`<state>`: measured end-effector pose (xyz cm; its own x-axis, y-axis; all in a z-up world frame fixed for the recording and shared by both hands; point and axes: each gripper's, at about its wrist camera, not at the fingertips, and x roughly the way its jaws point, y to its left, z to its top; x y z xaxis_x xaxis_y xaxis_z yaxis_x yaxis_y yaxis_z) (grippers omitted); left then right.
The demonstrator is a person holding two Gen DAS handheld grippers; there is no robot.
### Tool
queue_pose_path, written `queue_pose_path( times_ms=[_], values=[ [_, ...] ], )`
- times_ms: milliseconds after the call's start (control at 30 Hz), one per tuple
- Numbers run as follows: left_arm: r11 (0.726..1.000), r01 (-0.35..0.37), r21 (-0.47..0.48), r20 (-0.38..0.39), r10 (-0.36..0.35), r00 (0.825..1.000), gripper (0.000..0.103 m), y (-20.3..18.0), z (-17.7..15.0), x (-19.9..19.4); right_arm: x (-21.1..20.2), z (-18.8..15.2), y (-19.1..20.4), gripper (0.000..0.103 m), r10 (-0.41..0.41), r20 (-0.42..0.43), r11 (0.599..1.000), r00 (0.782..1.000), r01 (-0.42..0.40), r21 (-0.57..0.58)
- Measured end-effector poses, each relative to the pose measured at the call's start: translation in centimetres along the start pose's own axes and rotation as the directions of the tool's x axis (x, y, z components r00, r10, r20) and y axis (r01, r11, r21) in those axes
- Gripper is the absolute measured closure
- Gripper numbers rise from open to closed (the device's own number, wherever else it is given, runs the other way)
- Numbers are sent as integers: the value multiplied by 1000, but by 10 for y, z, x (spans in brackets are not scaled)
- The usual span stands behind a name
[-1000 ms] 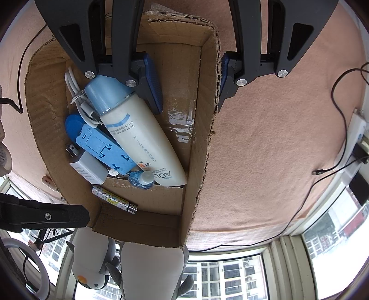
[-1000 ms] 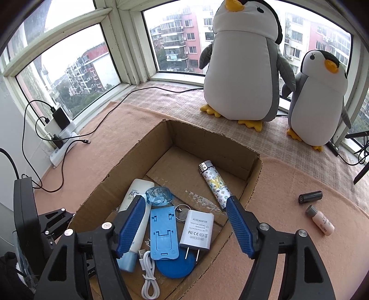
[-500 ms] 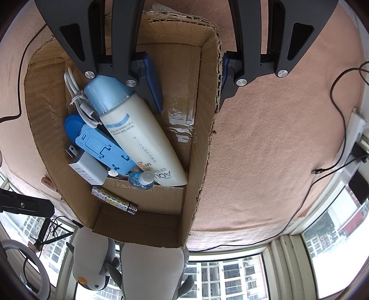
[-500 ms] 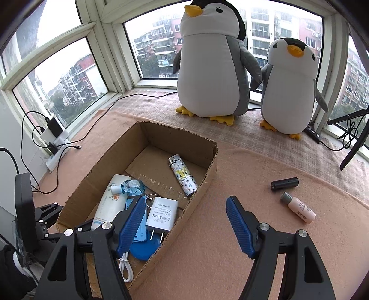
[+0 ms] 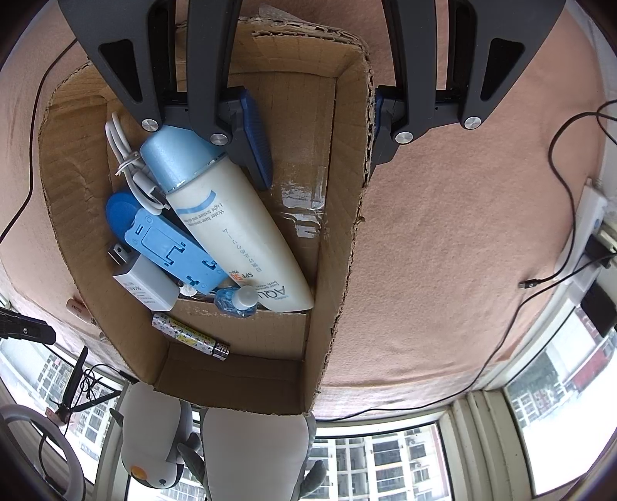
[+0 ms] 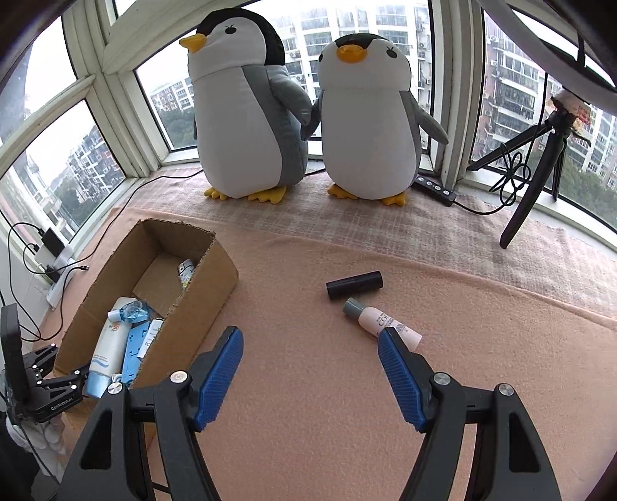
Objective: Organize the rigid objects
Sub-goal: 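Move the right tool back toward the pink COGI bottle, then grasp the pink COGI bottle with the right tool and lift it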
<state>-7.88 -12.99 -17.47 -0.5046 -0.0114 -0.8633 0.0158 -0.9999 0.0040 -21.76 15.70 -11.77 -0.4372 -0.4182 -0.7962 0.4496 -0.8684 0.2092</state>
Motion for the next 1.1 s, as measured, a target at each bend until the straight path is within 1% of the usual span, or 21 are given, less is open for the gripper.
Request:
queue_pose_path(
  times_ms=[67, 200, 300, 467, 533, 667, 767, 833, 967, 1033, 1100],
  values=[
    [1000, -2, 2, -2, 2, 1000, 60, 0, 0, 0, 7, 1, -10, 35, -17, -13, 1000, 1000, 17, -8],
    [1000, -4, 3, -3, 4, 1000, 60, -1, 0, 0, 24, 3, -22, 42, -51, -57, 998, 997, 48, -46],
    [1000, -5, 2, -4, 5, 1000, 60, -2, 0, 0, 37, 4, -27, 42, -77, -84, 995, 993, 71, -72],
    [1000, -8, 2, -6, 8, 1000, 60, -1, 0, 0, 55, 8, -31, 43, -98, -121, 990, 988, 85, -109],
    [1000, -8, 2, -6, 8, 1000, 60, -1, 0, 0, 61, 9, -32, 47, -106, -136, 988, 985, 89, -125],
    [1000, -8, 2, -6, 8, 1000, 60, -1, 0, 0, 70, 11, -32, 52, -103, -158, 988, 982, 83, -131],
    [1000, -9, 3, -6, 9, 1000, 60, -1, 0, 0, 75, 11, -33, 59, -100, -174, 989, 980, 78, -129],
    [1000, -8, 2, -6, 8, 1000, 60, -1, 0, 0, 77, 10, -33, 66, -96, -187, 989, 978, 73, -125],
    [1000, -7, 1, -6, 7, 1000, 60, -1, -1, 0, 75, 8, -32, 74, -89, -196, 990, 977, 66, -122],
    [1000, -7, 1, -5, 7, 1000, 60, -1, -1, 0, 74, 6, -32, 83, -94, -200, 991, 975, 71, -117],
    [1000, -7, 1, -6, 7, 1000, 60, -1, -1, 0, 72, 5, -31, 85, -92, -202, 992, 975, 72, -105]
  ],
)
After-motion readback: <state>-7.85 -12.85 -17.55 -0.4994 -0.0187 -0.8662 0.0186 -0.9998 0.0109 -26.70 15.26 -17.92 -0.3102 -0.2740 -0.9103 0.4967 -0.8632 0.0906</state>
